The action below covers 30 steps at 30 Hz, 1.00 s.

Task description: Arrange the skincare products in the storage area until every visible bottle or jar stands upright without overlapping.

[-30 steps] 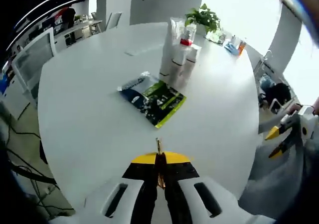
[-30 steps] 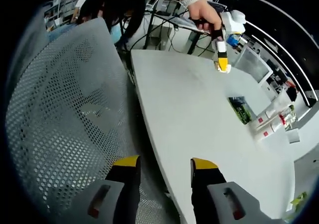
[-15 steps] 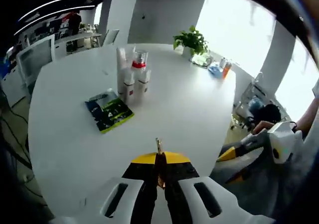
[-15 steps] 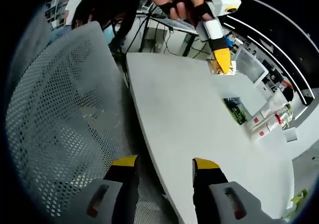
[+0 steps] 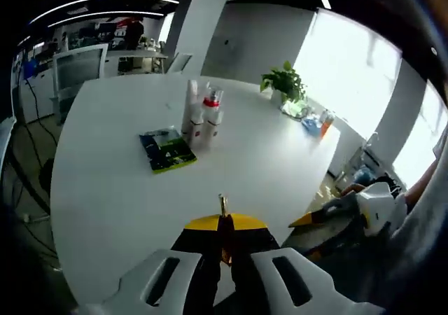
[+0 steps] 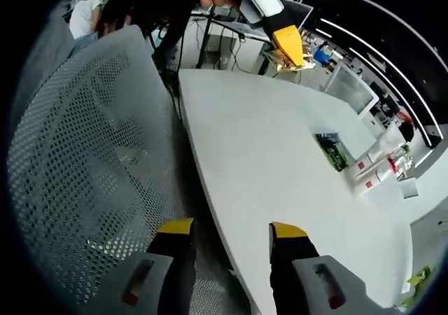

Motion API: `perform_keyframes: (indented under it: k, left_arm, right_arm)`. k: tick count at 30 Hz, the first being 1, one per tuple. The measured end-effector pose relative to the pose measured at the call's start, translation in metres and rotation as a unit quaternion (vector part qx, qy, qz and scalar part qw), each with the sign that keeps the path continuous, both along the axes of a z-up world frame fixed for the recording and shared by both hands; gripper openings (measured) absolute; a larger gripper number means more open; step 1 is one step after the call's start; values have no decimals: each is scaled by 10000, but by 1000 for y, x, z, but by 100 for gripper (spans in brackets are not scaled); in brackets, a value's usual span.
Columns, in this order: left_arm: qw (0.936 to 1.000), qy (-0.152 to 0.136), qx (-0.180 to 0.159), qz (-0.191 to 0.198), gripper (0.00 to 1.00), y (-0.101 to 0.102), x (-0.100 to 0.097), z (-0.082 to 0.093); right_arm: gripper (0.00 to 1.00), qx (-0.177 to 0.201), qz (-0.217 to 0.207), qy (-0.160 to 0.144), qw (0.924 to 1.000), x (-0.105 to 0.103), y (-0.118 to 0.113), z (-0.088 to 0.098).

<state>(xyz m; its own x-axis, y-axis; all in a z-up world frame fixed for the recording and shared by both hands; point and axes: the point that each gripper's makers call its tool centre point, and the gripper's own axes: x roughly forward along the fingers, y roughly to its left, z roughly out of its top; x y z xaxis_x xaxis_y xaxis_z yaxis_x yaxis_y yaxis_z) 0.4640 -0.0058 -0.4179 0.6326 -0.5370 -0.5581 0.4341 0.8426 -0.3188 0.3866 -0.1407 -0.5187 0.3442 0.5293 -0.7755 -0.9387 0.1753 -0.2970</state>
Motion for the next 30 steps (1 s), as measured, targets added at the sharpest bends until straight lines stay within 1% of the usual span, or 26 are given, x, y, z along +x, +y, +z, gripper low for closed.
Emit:
perform_keyframes:
  k: [4,9,11,12,13,14,15,17,19,20,22,23,26,27,28,30]
  left_arm:
    - [9998,-52,131,-131,0,-4,-1,-3]
    - [9987,-117,349,-346,0,-11,-2,-11]
    - [9974,-177,509,-487,0,-14,-4,-14]
    - [9971,-189,511,-534,0,-16,-6,-16]
    - [9968,-200,513,-581,0,-18,-7,-17]
    - [9964,-195,524,-633,0,-21,-10,-19]
    - [9951,-202,575,-775,0,-24,-15,-23]
    - [9911,-305,744,-1061,0,-30,-21,-30]
    - [9897,-334,760,-1166,0,-36,-28,-34]
    - [9871,-364,798,-1336,0,-41,-33,-38]
    - [9843,-413,894,-1465,0,-46,-38,-42]
    - [9803,-473,973,-1655,0,-50,-42,-45]
    - [9770,-478,1060,-1790,0,-55,-48,-51]
    - [9758,-464,1022,-1879,0,-58,-51,-52]
    - [9727,-524,1033,-2014,0,-61,-54,-53]
    - [9702,-566,1045,-2110,0,-64,-57,-53]
  right_arm:
    - [38,36,-48,9,10000,1,0,1]
    - [43,241,-125,113,9996,4,3,6]
    - [44,448,-227,224,9985,5,7,11]
    - [44,692,-352,306,9965,8,10,18]
    - [44,815,-415,337,9952,11,11,22]
    - [43,1002,-557,445,9924,14,12,28]
    - [42,1175,-648,532,9895,17,14,33]
    - [39,1362,-801,760,9845,20,14,38]
    - [33,1428,-770,749,9839,23,15,44]
    - [29,1579,-696,768,9820,23,19,49]
    - [24,1647,-663,753,9812,23,21,54]
    - [20,1692,-606,723,9811,23,23,56]
    - [8,1794,-413,694,9805,22,29,61]
    - [7,1849,-360,740,9793,20,33,61]
    - [7,1860,-267,745,9794,18,35,62]
    - [7,1776,-30,636,9820,14,40,62]
